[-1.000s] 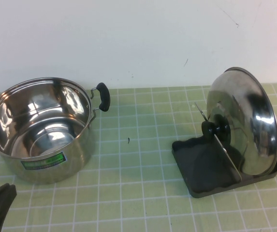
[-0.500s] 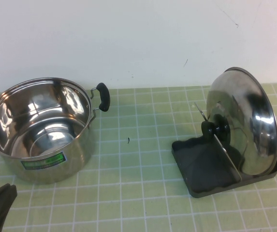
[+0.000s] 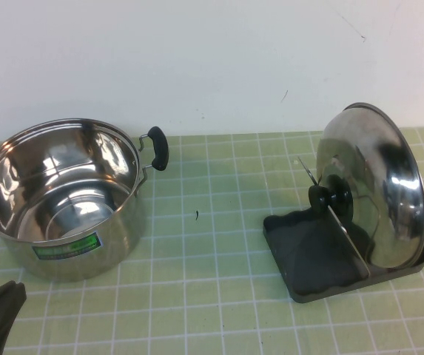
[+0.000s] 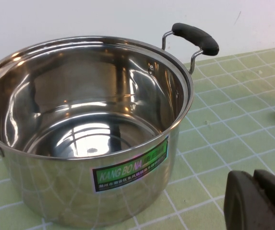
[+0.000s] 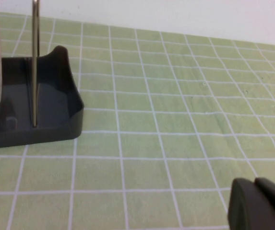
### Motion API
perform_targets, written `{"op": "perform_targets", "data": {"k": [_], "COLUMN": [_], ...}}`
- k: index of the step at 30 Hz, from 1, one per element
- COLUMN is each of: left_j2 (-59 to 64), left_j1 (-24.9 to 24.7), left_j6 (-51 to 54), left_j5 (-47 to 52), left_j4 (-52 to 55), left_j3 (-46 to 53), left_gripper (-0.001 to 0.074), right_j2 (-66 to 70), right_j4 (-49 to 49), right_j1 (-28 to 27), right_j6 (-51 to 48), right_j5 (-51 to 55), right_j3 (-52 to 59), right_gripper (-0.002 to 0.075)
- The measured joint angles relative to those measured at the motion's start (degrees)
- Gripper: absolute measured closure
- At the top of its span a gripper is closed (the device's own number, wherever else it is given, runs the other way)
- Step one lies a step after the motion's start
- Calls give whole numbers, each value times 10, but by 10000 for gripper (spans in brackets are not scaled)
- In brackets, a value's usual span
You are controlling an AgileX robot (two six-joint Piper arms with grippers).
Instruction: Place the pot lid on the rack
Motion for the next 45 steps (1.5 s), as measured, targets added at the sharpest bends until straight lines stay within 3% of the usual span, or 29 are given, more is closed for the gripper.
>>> {"op": "perform_targets", "data": {"k": [27, 33, 37, 44, 45], "left_j2": [-2, -2, -8, -111, -129], "left_j1": [0, -42, -87, -119, -119], "left_j6": [-1, 7, 122, 680, 738], "left_j5": [-3, 21, 143, 368, 394], "left_j4": [0, -18, -257, -850, -897], "left_j3": [0, 0, 4, 26, 29], "left_gripper": [735, 735, 736, 736, 736], "right_j2": [0, 0, 0, 0, 0], "right_j4": [20, 20, 21, 21, 21], "right_j1": [18, 19, 19, 19, 19], "right_j6": [18, 18, 18, 18, 18], "right_j5": [0, 0, 0, 0, 0], "right_j3": [0, 0, 0, 0, 0], "right_gripper": [727, 727, 727, 727, 727]}}
